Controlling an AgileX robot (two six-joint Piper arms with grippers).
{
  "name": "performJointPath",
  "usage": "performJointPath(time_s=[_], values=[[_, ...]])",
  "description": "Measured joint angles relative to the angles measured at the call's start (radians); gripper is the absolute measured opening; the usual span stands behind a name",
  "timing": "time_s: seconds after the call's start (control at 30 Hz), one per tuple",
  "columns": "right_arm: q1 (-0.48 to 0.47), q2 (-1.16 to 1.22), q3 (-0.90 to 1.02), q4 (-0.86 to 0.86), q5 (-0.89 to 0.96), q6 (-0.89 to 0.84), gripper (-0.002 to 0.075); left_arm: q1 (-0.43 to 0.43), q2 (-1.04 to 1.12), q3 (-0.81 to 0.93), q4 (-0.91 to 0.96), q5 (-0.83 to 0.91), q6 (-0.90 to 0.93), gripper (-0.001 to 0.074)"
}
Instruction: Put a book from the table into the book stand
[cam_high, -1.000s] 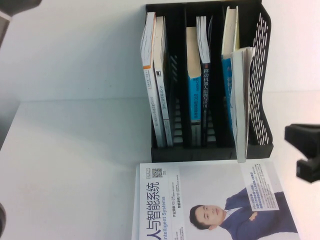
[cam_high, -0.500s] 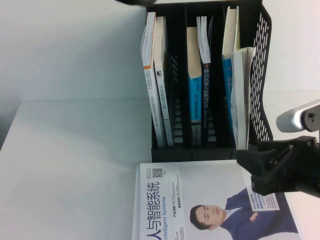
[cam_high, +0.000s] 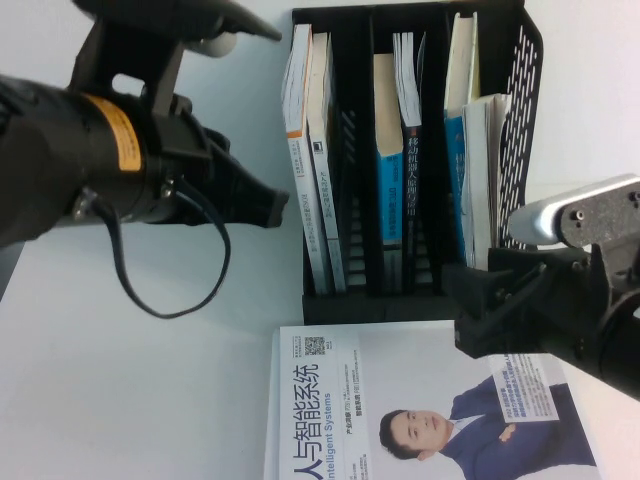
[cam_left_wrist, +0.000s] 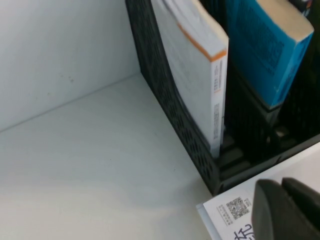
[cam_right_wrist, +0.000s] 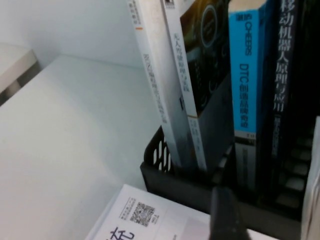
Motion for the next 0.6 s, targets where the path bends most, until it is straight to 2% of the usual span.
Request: performJointPath(time_s=[0.13, 0.27, 0.4, 0.6], values=[[0.106, 0.066, -0.081, 0.407, -0.171, -0.419, 0.0384, 0.0, -0.027, 0.034, 0.007, -0.014, -0.02, -0.0002], [0.218, 0.158, -0.184, 0.62, -0.441, -0.673, 0.0385, 0.0, -0.042, 0.036, 0.012, -0.021, -0.025, -0.0002], [0.263, 0.238, -0.25, 0.698, -0.55, -0.726, 0.0386, 0.0, -0.054, 0.036, 0.014, -0.018, -0.027, -0.0002], [0.269, 0.303, -0.263, 0.725, -0.641, -0.652, 0.0386, 0.0, -0.08, 0.036, 0.026, 0.019, -0.018, -0.0002]])
